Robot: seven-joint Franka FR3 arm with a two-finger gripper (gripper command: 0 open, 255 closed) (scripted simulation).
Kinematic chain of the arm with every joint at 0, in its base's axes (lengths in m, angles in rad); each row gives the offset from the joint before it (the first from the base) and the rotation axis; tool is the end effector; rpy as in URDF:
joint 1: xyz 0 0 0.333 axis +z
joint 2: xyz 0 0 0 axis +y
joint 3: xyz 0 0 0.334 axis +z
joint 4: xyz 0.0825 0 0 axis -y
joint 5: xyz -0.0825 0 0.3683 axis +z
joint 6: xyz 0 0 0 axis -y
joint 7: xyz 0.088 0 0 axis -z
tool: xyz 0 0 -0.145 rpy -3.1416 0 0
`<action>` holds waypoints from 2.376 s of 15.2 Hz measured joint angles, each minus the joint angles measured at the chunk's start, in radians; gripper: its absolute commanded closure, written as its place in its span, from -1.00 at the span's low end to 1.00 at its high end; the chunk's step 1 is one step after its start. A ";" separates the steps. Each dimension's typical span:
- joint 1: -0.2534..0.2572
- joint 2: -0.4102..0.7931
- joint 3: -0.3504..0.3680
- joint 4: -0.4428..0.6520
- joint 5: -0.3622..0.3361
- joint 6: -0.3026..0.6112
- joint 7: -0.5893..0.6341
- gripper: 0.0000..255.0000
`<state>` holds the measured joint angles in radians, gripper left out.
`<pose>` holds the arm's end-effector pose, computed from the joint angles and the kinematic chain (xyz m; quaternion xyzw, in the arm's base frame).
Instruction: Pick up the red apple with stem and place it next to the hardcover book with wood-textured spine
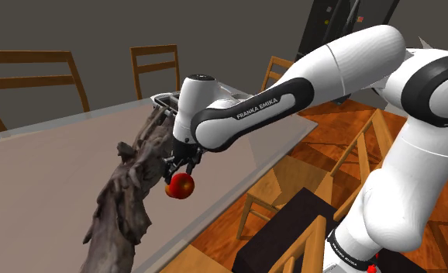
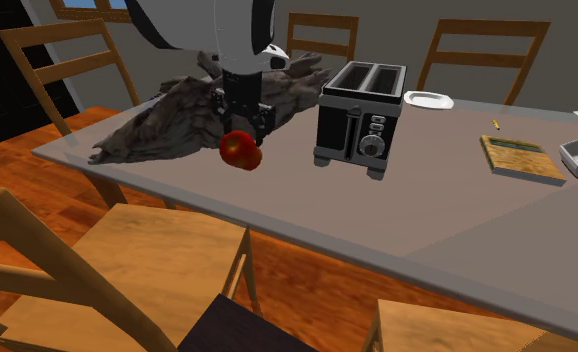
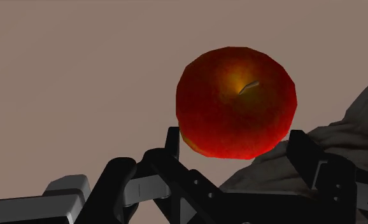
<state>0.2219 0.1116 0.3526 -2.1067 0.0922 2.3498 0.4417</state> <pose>0.4769 0.3101 0.3713 -0.9956 -0.0338 -0.0335 0.0805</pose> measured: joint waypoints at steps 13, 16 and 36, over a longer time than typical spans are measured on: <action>-0.006 -0.078 0.000 0.096 0.021 -0.169 0.001 1.00; -0.007 -0.088 -0.001 0.128 0.022 -0.209 0.003 1.00; -0.068 -0.161 -0.067 0.241 0.052 -0.407 -0.112 1.00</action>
<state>0.1535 -0.0496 0.2857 -1.8659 0.1445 1.9429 0.3299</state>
